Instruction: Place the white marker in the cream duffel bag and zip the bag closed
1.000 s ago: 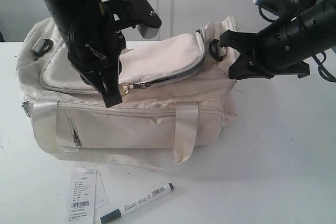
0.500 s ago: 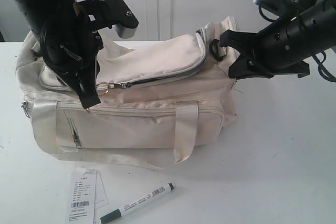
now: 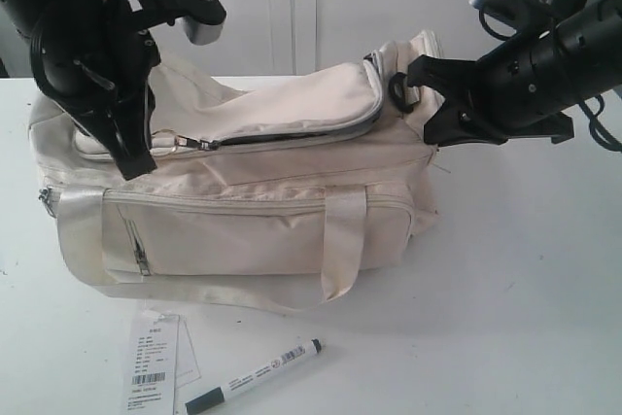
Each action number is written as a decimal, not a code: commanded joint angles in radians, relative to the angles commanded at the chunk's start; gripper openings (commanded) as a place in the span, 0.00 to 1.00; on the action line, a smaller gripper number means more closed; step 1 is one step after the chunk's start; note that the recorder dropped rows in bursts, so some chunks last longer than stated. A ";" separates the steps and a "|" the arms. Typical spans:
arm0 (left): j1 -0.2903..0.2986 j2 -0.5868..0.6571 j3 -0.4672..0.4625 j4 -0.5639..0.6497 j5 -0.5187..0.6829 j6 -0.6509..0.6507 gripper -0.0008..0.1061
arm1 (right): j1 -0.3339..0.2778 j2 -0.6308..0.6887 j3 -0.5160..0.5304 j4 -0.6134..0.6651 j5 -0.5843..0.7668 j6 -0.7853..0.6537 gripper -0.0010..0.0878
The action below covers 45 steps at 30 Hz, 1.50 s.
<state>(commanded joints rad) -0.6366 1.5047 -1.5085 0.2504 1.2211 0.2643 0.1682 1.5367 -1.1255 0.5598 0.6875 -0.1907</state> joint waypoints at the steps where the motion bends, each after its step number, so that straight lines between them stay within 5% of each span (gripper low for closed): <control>1: 0.005 -0.005 0.004 0.000 0.000 0.000 0.01 | 0.000 0.000 0.000 0.000 0.000 0.000 0.01; 11: 0.009 -0.016 0.012 0.030 0.000 0.004 0.01 | 0.000 0.000 0.000 -0.002 0.000 0.000 0.01; 29: 0.146 -0.029 0.012 -0.012 0.000 0.031 0.01 | 0.000 0.000 0.000 -0.011 -0.005 0.000 0.01; 41: 0.186 -0.043 0.113 -0.045 0.000 0.070 0.01 | 0.000 0.000 0.000 -0.015 -0.015 -0.008 0.01; 43: 0.186 -0.045 0.113 -0.069 0.000 0.068 0.01 | 0.000 0.000 0.000 -0.011 -0.001 -0.011 0.09; 45: 0.186 -0.050 0.113 -0.081 -0.001 0.068 0.01 | 0.000 -0.004 -0.003 -0.011 0.029 -0.041 0.28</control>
<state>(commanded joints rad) -0.4503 1.4551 -1.3951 0.1694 1.2202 0.3320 0.1682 1.5327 -1.1289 0.5489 0.7169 -0.2317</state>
